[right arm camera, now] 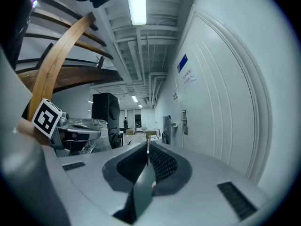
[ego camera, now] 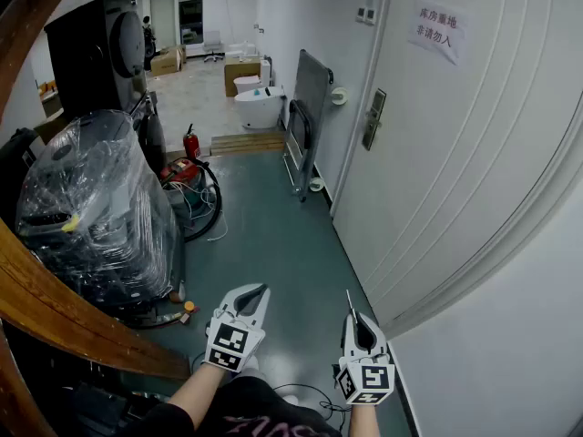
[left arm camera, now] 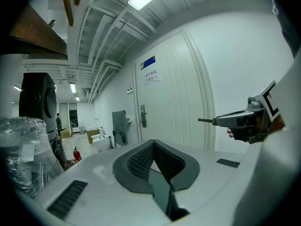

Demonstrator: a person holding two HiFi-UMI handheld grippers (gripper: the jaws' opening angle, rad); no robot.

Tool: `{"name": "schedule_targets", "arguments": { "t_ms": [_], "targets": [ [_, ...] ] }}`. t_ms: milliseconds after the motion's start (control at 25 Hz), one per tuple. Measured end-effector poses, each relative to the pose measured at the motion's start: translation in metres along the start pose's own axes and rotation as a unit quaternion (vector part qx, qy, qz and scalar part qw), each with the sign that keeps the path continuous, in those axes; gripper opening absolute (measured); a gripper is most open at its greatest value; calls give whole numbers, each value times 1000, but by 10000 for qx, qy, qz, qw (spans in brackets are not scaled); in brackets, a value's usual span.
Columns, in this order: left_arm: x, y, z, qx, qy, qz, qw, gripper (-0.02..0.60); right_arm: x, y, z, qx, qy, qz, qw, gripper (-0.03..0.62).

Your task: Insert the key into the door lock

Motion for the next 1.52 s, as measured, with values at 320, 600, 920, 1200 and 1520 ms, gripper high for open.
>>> {"name": "schedule_targets", "arguments": {
  "t_ms": [320,600,920,1200,1520],
  "targets": [
    [-6,3,-9,-144,-38,-24,9999,12,-1,10,-2,-22,26,-46,10000,80],
    [-10,10,-17,-258,-42,-107,9996,12,-2,19,-4,-22,98,-29,9999,80],
    [-34,32,-32,-310,-96,-145,9994,12,-4,54,-6,-87,80,-1,9999,80],
    [-81,67,-48,-265,-82,-210,9994,12,-13,117,-7,-90,111,-40,9999,80],
    [-140,92,-62,-294,-84,-397,9987,12,-42,181,-5,-94,229,-135,9996,80]
  ]
}}
Point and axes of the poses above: the fingertips, and each gripper's own axes: y forward along the fingers, x to its right, z out of its top, the point moved 5 cm from there along -y, backward along the fingers, and after that the axes turned 12 degrees about y, right-handed, at the moved point
